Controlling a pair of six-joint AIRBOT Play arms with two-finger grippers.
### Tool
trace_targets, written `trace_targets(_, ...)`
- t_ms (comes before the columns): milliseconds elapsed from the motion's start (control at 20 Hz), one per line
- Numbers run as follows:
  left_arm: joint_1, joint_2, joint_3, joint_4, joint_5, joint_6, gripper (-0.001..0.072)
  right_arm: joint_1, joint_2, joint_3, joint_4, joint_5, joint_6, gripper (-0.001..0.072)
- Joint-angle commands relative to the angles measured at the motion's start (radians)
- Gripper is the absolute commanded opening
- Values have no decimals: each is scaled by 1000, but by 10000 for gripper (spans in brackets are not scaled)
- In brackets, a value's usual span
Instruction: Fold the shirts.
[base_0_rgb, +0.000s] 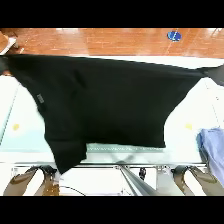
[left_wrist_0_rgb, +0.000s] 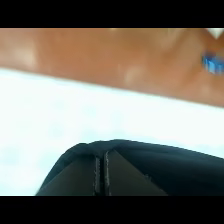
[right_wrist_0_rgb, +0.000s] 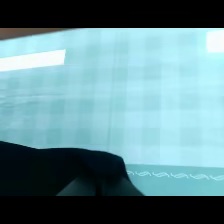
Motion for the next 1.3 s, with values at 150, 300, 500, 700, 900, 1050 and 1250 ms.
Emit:
trace_targets(150, -139, -597, 237, -44, 61, 20, 22, 0, -537, 49, 295, -256, -152, 18)
trace_targets(300, -163, -804, 423, -48, 43, -34, 22, 0, -781, 222, 326, -185, -151, 18)
trace_targets(500, -165, -962, 568, -47, -35, -51, 22, 0, -965, 381, 351, -145, -108, 18)
trace_targets(700, -161, -978, 580, -47, -85, -47, 23, 0, -978, 386, 350, -117, -118, 19)
trace_targets(900, -108, -977, 637, -46, -386, 48, 23, -9, -978, 386, 346, 72, -195, 19)
trace_targets(1050, -42, -977, 644, -25, -620, 48, 23, -14, -978, 386, 256, 214, -193, 19)
trace_targets(1250, -4, -977, 561, 60, -748, 48, 23, 6, -978, 344, 56, 253, -112, 19)
